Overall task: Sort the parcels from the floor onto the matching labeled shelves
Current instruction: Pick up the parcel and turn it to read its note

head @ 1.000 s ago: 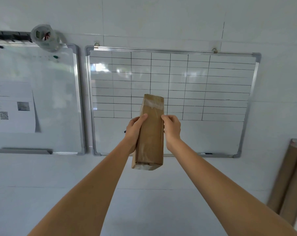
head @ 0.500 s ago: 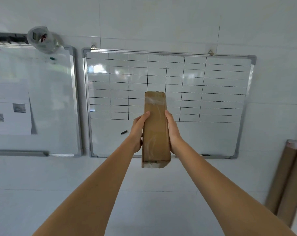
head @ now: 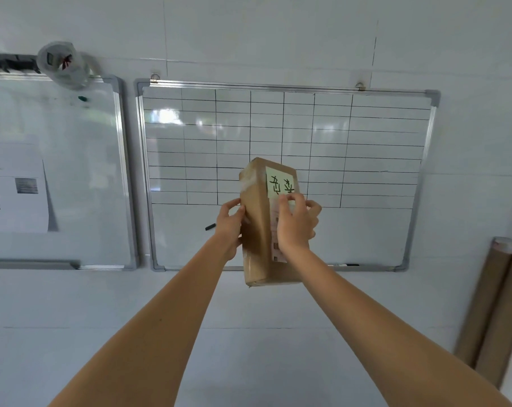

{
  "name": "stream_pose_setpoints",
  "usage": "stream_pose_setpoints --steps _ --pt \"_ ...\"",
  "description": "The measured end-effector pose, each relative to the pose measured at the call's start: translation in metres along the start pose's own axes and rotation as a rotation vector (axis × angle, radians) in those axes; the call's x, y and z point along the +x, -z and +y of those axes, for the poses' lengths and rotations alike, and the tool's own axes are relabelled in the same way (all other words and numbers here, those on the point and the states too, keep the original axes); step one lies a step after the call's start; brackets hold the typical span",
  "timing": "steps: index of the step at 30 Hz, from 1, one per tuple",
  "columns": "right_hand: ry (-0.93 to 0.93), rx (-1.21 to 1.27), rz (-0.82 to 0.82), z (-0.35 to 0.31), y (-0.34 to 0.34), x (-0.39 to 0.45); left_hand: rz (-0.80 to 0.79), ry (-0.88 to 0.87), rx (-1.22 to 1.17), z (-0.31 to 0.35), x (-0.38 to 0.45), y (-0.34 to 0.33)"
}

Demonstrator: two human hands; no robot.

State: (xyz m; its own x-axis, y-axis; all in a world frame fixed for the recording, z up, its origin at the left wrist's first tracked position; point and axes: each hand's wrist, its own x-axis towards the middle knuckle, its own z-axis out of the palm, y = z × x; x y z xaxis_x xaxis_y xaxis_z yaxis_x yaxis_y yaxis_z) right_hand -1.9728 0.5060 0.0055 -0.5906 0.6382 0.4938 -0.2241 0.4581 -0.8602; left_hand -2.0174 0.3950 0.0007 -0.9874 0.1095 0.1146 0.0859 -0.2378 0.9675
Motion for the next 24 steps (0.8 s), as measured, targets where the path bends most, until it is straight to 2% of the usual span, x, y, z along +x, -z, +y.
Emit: stream_pose_setpoints --steps 3,8,10,12,14,16,24 --pt "0.087 -0.060 0.001 0.002 -0.003 -0.002 -0.048 0.056 -0.009 0.002 -0.002 -0.001" --pt "0.158 0.098 -0.023 0.002 0.000 0.003 -0.092 0.022 -0.026 -0.004 0.005 0.007" --pt "0.088 0.124 -0.051 0.002 0.005 0.011 -0.098 0.010 -0.035 -0.006 0.007 0.016" --pt "-0.084 0.183 -0.128 0.006 0.012 0.019 -0.173 0.008 0.002 -0.004 0.007 0.024" --pt "-0.310 0.284 -0.283 0.008 0.018 0.023 -0.280 0.008 0.030 0.000 0.003 0.028" --pt "-0.432 0.341 -0.439 0.013 0.020 0.023 -0.341 0.025 0.043 0.004 0.000 0.030" --pt "-0.478 0.418 -0.558 0.027 0.015 0.014 -0.387 0.036 0.093 0.003 -0.006 0.033"
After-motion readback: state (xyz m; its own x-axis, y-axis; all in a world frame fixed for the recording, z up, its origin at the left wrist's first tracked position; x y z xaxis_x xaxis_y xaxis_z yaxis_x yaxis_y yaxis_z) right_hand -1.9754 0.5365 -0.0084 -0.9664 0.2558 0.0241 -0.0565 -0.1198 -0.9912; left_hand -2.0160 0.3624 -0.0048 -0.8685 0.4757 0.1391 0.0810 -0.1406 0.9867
